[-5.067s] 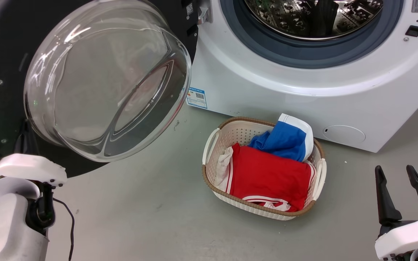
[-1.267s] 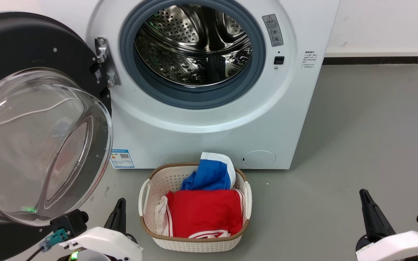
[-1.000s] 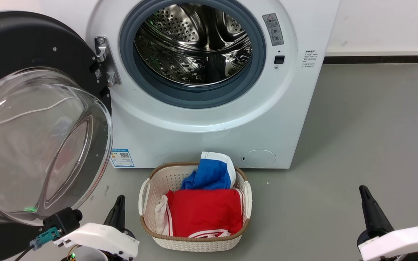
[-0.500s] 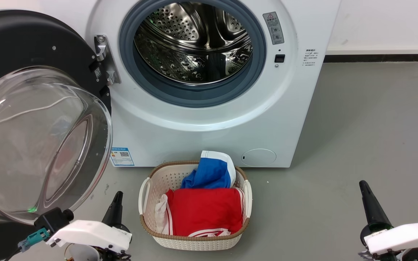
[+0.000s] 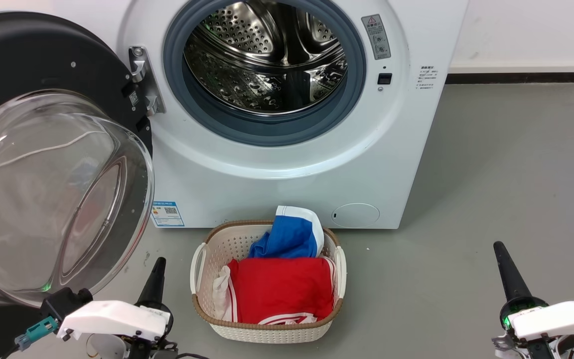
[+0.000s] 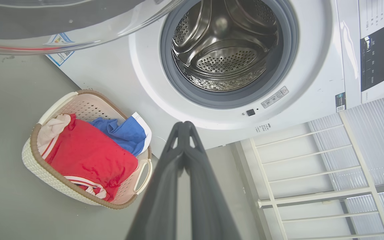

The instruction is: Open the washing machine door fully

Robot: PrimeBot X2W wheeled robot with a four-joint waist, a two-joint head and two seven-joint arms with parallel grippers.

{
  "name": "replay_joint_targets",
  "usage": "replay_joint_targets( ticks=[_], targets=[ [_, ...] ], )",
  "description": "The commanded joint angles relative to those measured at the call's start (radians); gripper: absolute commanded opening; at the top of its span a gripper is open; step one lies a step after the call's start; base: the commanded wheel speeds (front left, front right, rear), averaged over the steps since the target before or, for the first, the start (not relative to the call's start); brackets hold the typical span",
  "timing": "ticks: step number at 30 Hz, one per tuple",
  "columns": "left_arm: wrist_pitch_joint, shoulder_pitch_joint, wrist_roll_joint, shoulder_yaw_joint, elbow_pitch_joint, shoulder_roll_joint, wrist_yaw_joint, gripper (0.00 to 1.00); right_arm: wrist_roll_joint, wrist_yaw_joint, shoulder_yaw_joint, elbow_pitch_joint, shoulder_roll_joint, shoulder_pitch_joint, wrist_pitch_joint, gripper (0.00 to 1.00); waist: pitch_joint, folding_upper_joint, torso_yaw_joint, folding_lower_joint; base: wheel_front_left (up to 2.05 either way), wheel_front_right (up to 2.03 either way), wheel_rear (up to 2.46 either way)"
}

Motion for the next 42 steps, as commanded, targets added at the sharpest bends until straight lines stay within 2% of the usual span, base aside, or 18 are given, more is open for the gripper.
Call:
replay_joint_targets(
  ticks=[1,42],
  targets=[
    [0.008,-0.028,-0.029,0.017,-0.005,-0.003,-0.013,0.00,0.037,0.000,-0.003,-0.001,0.000,-0.027,0.003,0.00,0.001,0.0000,0.000,0.0000,0.00,0.00,0.00],
    [0.080,-0.046,-0.319,0.142,0.018,-0.069,-0.107,0.00,0.403,0.000,-0.012,0.068,0.001,-0.086,0.039,0.00,0.015,0.0000,0.001,0.0000,0.00,0.00,0.00]
  ],
)
